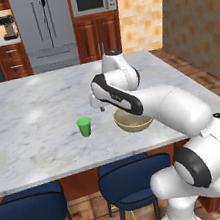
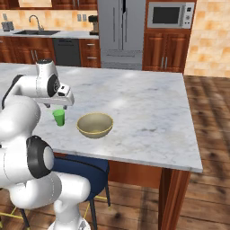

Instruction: Place the cup inside the bowl on the dining table and move the bowl to any counter.

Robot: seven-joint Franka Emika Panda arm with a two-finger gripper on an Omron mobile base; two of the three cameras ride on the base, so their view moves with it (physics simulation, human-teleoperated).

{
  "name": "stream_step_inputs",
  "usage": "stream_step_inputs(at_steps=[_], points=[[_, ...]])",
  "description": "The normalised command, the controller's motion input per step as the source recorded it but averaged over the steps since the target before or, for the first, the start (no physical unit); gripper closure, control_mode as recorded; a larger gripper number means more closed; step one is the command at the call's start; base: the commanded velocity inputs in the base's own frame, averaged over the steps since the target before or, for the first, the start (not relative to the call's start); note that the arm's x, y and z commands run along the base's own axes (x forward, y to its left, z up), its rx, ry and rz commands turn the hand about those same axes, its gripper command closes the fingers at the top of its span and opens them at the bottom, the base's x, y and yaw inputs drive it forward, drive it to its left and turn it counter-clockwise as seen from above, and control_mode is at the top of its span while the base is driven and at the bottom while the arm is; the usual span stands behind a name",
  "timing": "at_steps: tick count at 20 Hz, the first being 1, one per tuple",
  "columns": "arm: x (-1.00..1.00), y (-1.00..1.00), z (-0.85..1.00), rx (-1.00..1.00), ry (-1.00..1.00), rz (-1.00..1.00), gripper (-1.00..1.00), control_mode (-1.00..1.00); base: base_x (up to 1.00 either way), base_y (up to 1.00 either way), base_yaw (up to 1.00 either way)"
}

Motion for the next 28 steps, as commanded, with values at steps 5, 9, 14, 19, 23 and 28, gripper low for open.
stream_step_inputs(at_steps=[5,9,14,19,23,28], points=[[0.29,0.19,0.0,0.0,0.0,0.0,-1.0,-1.0,0.0,0.0,0.0],[0.33,0.2,-0.01,0.0,0.0,0.0,-1.0,-1.0,0.0,0.0,0.0],[0.29,0.18,-0.02,0.0,0.0,0.0,-1.0,-1.0,0.0,0.0,0.0],[0.27,0.09,-0.06,0.0,0.0,0.0,-1.0,-1.0,0.0,0.0,0.0],[0.2,0.08,-0.06,0.0,0.0,0.0,-1.0,-1.0,0.0,0.0,0.0],[0.2,0.1,-0.05,0.0,0.0,0.0,-1.0,-1.0,0.0,0.0,0.0]])
